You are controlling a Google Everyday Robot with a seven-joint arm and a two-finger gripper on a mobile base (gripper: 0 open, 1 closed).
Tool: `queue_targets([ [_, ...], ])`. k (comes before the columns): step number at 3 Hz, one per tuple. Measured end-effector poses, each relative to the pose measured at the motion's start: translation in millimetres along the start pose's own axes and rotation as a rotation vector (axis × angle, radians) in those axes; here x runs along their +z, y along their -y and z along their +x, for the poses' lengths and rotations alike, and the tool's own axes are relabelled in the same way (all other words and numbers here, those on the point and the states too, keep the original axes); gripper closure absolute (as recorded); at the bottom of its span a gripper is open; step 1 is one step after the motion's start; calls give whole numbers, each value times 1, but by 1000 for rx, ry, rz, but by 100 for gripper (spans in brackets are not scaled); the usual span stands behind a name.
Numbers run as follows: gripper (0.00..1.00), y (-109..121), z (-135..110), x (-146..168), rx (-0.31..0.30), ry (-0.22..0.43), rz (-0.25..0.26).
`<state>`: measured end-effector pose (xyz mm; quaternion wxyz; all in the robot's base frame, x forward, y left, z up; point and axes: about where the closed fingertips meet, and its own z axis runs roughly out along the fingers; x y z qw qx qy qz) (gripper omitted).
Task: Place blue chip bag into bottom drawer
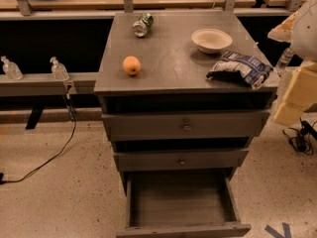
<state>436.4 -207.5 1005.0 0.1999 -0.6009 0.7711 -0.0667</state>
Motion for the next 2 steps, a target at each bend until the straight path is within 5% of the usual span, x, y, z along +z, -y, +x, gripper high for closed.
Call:
queue_targets([
  [2,0,16,3,3,-10,15,32],
])
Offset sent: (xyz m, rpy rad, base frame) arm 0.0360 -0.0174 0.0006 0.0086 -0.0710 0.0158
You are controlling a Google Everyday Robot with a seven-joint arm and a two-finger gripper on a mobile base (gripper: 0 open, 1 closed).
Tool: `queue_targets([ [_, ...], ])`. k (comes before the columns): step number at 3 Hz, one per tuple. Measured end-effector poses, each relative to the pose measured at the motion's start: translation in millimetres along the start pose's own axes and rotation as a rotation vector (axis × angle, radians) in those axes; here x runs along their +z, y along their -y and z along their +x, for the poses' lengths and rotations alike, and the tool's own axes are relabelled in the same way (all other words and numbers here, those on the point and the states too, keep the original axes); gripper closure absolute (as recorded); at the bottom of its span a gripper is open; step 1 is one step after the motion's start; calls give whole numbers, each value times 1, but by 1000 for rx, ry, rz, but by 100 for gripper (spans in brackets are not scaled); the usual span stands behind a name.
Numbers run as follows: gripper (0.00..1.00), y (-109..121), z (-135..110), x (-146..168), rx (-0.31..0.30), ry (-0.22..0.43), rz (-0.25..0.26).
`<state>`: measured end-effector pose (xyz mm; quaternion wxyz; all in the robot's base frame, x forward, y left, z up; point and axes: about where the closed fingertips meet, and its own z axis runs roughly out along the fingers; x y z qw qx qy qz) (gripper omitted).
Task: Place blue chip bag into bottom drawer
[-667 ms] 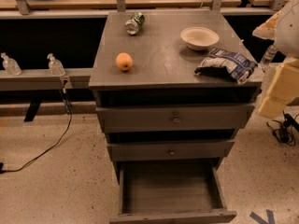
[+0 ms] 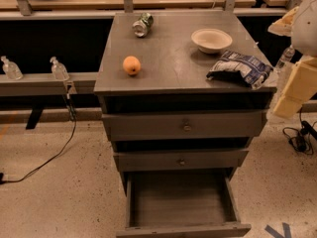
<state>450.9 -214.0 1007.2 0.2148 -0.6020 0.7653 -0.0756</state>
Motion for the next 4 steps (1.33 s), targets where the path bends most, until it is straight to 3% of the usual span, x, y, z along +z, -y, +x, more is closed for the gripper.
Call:
queue_targets([
  [1,0,41,10,11,-4,63,35],
  [2,0,106,33,47,8,168,87],
  [3,0,135,42,79,34,209,104],
  [4,0,147,41,119,61,204,117],
])
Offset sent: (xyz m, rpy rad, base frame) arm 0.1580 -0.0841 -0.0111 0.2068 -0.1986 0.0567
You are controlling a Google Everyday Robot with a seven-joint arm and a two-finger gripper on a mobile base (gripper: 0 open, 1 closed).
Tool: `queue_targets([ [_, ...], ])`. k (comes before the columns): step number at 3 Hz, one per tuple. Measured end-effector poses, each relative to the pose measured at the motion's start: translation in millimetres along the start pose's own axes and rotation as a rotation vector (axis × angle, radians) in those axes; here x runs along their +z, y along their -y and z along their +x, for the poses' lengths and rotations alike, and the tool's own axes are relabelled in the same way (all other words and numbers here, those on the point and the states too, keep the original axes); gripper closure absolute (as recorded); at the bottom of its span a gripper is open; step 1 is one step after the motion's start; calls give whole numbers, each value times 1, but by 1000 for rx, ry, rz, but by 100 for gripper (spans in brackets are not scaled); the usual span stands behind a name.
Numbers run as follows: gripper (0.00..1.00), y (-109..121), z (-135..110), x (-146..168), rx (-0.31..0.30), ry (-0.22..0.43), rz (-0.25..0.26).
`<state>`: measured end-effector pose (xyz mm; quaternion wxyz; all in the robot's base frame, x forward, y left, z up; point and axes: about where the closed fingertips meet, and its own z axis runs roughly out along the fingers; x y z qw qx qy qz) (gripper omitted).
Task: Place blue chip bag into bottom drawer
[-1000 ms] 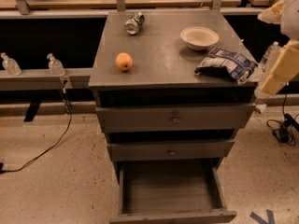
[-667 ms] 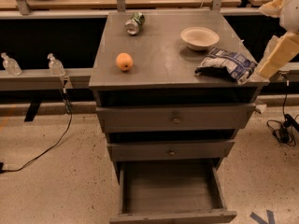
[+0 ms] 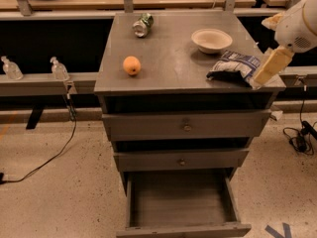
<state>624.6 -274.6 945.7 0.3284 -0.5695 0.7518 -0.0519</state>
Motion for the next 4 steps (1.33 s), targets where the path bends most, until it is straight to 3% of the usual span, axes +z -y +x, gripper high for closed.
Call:
queue_targets([
  [1,0,-11,25,50,37,-76,-31],
  [2,16,-22,50,84,70,-150,-52],
  [3,47,-23,63,92,56,-202,-31],
  [4,69,-24,48,78,-1,-202,-4],
])
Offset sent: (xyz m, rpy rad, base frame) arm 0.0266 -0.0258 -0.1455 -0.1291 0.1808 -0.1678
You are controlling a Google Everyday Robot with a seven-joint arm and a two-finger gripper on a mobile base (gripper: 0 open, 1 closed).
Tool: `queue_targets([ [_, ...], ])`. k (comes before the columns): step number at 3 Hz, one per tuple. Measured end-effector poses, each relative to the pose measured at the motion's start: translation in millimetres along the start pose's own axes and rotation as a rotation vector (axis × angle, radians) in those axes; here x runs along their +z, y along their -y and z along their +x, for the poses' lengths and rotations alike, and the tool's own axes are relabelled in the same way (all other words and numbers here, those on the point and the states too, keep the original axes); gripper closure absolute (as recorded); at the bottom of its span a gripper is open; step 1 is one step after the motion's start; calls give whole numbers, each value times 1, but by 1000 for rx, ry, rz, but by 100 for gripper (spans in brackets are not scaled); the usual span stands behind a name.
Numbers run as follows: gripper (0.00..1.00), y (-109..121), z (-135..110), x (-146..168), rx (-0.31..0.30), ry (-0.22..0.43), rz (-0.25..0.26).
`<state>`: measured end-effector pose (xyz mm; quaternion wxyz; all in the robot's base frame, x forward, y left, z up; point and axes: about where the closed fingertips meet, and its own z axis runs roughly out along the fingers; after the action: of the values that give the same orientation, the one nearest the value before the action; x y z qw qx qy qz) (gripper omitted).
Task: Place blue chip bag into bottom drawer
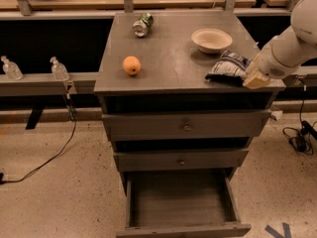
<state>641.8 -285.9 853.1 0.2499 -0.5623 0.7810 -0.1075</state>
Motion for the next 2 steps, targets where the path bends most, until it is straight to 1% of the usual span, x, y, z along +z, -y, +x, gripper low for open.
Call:
queue_targets([
  [1,93,-6,-34,-46,-76,66,16],
  [2,100,-31,-68,-104,-194,141,34],
])
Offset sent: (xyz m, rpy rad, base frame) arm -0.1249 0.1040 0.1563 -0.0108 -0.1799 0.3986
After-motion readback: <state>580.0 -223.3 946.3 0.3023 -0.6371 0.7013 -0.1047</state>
